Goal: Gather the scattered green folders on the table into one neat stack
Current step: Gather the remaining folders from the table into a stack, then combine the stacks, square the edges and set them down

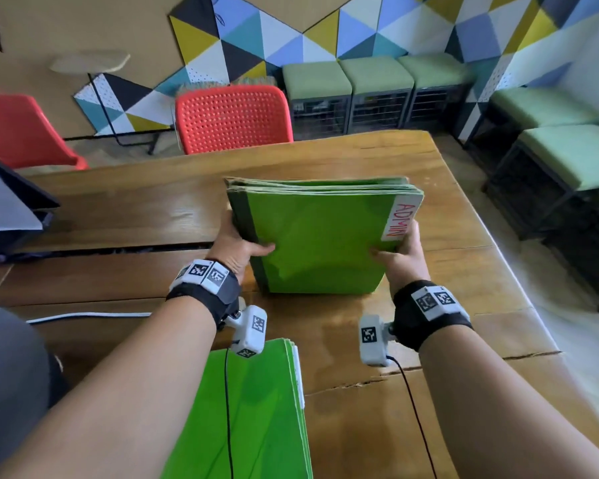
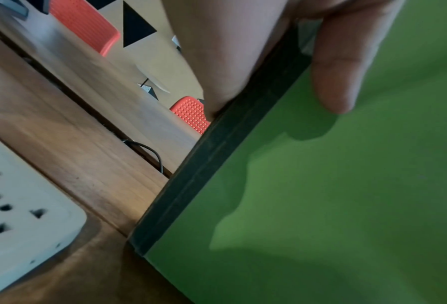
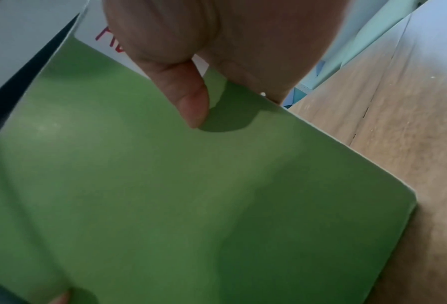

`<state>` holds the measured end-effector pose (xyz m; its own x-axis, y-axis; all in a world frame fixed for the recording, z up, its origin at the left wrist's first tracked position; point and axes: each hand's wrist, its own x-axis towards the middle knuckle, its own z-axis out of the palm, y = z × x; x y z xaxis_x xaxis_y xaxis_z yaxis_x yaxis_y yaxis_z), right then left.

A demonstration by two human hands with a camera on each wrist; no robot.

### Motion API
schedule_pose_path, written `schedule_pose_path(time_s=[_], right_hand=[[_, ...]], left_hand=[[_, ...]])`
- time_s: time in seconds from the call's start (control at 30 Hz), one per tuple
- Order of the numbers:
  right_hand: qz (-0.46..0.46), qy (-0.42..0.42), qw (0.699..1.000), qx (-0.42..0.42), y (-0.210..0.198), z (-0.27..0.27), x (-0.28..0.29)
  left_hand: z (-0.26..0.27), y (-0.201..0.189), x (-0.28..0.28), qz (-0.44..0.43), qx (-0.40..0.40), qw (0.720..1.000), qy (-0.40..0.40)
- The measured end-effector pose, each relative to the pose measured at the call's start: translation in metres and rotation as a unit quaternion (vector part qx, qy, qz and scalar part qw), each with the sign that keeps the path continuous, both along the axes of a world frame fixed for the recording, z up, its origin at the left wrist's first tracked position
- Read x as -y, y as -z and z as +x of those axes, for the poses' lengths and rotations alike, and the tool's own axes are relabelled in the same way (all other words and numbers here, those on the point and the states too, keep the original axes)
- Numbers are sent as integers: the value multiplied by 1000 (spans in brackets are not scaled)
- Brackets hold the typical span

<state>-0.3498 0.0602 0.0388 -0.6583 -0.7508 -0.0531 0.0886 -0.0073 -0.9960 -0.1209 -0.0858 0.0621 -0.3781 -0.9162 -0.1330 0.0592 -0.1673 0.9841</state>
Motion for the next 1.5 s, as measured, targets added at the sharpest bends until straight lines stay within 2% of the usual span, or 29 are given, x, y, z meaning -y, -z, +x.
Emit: schedule_pose_path(time_s=[0.1,0.27,0.37,0.43,0.5,0.67,0.77,0.87,1.0,1.13,1.27,1.4,1.5], right_hand=[[17,-13,1000,-5,-1,7,-6],[33,3,999,-37,-3,8,-9],[79,-20,995,-65,7,10,-13],[153,-27,982,-106,18,12,-17],[202,-16,969,-143,24,12,-20],[178,18,963,-202,-3,2,-16],[150,28,961,-229,-28,6,-16],[144,24,965,-219,-33,21,-25],[182,-22,966,-180,-18,49,-47],[280,-87,945,-145,5,86,-73],[363,-131,905,-178,26,117,-96],[393,-205,871,-212,40,147,-118],[389,-233,865,-215,46,168,-132]], left_hand=[[2,0,-6,2,15,1000,-6],[-3,-1,-8,-44,73,996,-23],[-3,9,-11,-56,178,982,-4],[0,22,-15,-66,274,959,29],[-1,26,-20,-73,328,941,29],[-6,-5,-25,-131,311,940,-39],[-1,-30,-29,-161,295,941,-50],[13,-45,-37,-159,325,931,-51],[40,-42,-58,-120,408,904,-39],[76,-12,-90,-36,462,885,-41],[116,21,-125,86,448,888,-55],[153,33,-168,168,471,864,-63],[176,38,-192,187,506,841,-46]])
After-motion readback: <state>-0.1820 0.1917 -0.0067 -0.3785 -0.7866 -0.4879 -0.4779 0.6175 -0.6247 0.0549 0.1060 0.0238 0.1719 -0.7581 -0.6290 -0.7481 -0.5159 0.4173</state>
